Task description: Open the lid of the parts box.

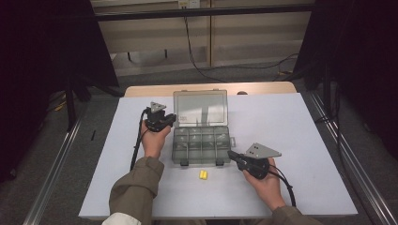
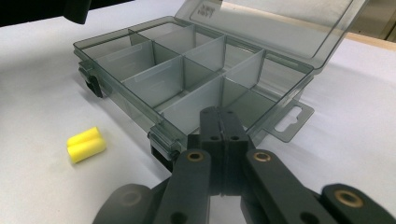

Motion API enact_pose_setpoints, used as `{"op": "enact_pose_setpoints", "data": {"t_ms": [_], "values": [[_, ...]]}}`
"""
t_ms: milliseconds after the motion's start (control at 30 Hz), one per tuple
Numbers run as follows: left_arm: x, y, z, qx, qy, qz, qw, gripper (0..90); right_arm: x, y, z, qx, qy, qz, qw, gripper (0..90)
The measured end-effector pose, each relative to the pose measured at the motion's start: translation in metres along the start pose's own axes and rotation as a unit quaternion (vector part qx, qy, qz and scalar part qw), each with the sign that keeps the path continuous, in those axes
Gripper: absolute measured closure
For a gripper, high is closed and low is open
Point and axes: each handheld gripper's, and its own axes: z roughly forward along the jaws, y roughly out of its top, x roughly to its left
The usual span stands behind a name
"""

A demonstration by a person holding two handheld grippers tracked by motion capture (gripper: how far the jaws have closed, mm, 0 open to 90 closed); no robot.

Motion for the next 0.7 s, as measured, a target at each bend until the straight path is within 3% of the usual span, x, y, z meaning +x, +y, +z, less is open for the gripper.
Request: {"op": "enact_pose_setpoints", "data": {"t_ms": [267,367,600,700], "values": [[-0.002,-0.005,-0.009,-0.006,-0.023,-0.011,0.9997,78.2,0.0,0.0,0.0,-0.001,0.001,0.003,1.0,90.0],[-0.001,-0.008,-0.013,0.005,-0.023,-0.006,0.9997,73.5,-0.001,-0.001,0.0,-0.003,0.002,0.004,1.0,89.4],[-0.005,-0.013,-0.029,-0.008,-0.041,-0.01,0.9991,64.8,-0.001,-0.001,0.001,-0.007,0.007,0.013,0.9999,82.6],[-0.008,-0.014,-0.038,-0.017,-0.052,-0.003,0.9985,61.5,-0.002,-0.001,0.001,-0.013,0.012,0.024,0.9996,79.9]]}}
